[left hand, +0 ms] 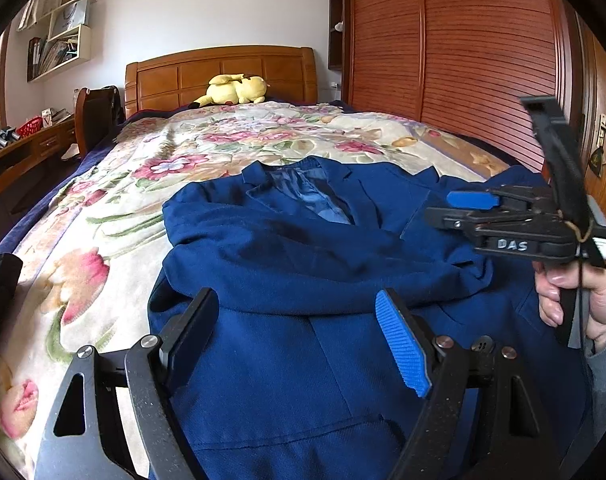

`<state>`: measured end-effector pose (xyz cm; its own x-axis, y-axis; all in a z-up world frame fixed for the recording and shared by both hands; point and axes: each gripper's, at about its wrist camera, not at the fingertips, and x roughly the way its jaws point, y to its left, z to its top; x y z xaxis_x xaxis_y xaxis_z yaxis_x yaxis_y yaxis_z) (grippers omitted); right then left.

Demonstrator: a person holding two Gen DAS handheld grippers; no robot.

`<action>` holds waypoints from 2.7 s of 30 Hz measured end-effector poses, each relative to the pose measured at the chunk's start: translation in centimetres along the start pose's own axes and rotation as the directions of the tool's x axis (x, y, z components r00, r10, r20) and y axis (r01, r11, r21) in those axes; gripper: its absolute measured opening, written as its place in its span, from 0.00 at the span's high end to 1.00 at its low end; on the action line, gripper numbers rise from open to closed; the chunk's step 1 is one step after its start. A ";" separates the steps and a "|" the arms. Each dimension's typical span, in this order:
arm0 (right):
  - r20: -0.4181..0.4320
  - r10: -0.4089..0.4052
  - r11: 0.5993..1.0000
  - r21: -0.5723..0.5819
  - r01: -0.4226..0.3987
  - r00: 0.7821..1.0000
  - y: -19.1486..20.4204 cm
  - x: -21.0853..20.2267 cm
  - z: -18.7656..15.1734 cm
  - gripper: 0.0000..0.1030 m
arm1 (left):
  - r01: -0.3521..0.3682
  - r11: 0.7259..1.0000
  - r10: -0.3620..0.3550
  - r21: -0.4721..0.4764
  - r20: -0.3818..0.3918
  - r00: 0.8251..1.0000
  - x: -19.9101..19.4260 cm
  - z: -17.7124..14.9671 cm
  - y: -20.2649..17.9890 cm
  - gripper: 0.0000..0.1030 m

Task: Fold large clothes

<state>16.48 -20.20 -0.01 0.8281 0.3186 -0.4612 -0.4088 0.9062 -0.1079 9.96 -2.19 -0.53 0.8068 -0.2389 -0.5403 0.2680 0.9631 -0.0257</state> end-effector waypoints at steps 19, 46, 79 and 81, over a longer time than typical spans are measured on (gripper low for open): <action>0.065 -0.096 0.992 0.093 0.089 0.993 -3.8 -5.4 -4.5 0.91 | -0.012 1.000 0.012 0.007 -0.013 1.000 0.5 -0.5 -0.2 0.21; 0.020 -0.221 0.963 0.164 0.215 0.975 -5.3 -9.2 -5.1 0.42 | -0.028 1.000 0.028 0.015 -0.024 0.999 1.0 -0.6 -0.5 0.21; -0.208 -0.181 0.983 -0.001 0.185 0.961 -4.1 -1.5 -5.2 0.42 | -0.129 0.986 0.130 -0.104 -0.005 0.992 -1.1 0.0 6.4 0.21; -0.208 -0.179 0.983 0.001 0.184 0.962 -4.1 -1.5 -5.3 0.42 | -0.129 0.987 0.130 -0.098 0.001 0.992 -1.2 0.0 6.2 0.21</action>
<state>14.93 -25.84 -3.52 0.7899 0.0860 -0.6072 -0.2492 0.9497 -0.1896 10.65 4.07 -0.03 0.8354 -0.1123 -0.5381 0.1090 0.9933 -0.0381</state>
